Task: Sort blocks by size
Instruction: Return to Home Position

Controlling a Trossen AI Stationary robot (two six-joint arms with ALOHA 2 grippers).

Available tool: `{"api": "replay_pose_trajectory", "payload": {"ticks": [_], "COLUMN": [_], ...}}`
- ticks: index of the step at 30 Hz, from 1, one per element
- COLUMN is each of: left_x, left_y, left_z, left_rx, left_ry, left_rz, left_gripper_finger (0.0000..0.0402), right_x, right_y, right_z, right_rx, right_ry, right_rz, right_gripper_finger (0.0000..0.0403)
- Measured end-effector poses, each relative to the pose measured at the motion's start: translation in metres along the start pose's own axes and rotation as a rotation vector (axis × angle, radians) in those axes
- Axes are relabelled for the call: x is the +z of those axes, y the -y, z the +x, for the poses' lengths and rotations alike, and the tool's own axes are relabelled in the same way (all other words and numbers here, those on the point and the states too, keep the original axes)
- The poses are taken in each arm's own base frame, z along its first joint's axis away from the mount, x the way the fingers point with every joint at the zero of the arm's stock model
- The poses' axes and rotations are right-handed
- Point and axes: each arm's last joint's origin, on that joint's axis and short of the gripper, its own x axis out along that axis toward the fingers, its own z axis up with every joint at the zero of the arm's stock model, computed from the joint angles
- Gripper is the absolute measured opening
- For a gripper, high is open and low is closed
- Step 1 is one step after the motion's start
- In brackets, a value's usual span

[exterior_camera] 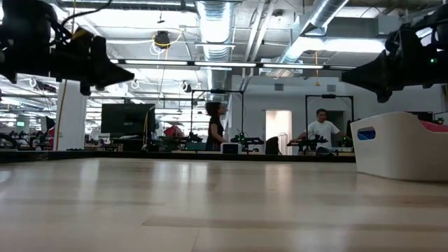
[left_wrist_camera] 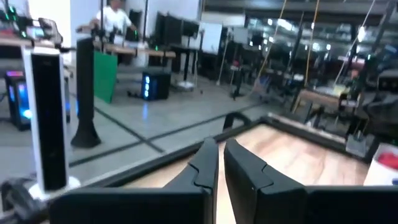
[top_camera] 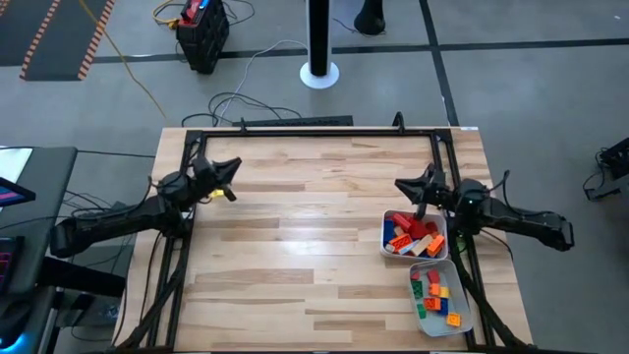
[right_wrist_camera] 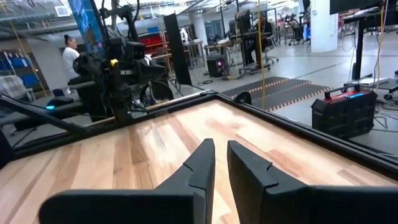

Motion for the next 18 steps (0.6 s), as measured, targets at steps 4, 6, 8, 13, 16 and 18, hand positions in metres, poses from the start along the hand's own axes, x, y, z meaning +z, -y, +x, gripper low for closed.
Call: {"api": "replay_pose_trajectory", "payload": {"ticks": [4,6,8,13,16,18], "left_x": [-0.003,-0.005,-0.007,-0.017,-0.025,-0.03], "left_y": [0.0,-0.001,-0.001,-0.003,-0.004,-0.006], "left_z": [0.001,0.0,0.0,-0.001,-0.003,-0.005], "left_rx": [0.009,0.014,0.021,0.037,0.047,0.052], "left_ry": [-0.059,-0.079,-0.109,-0.208,-0.287,-0.341], "left_rz": [-0.008,-0.048,-0.079,-0.023,0.03,0.066], "left_gripper_finger": [0.002,0.002,0.0021,0.0021,0.0021,0.0021], "right_x": [-0.001,-0.001,-0.001,-0.001,-0.001,-0.001], "right_y": [0.0,0.0,0.0,0.0,0.0,0.0], "right_z": [0.0,0.0,0.0,0.0,0.0,0.0], "right_rx": [0.0,0.0,0.0,-0.001,-0.001,-0.001], "right_ry": [-0.005,-0.006,-0.007,-0.008,-0.01,-0.011], "right_rz": [-0.002,-0.002,-0.002,-0.002,-0.003,-0.003], "right_gripper_finger": [0.0071,0.0071,0.0071,0.0071,0.0071,0.0071]}}
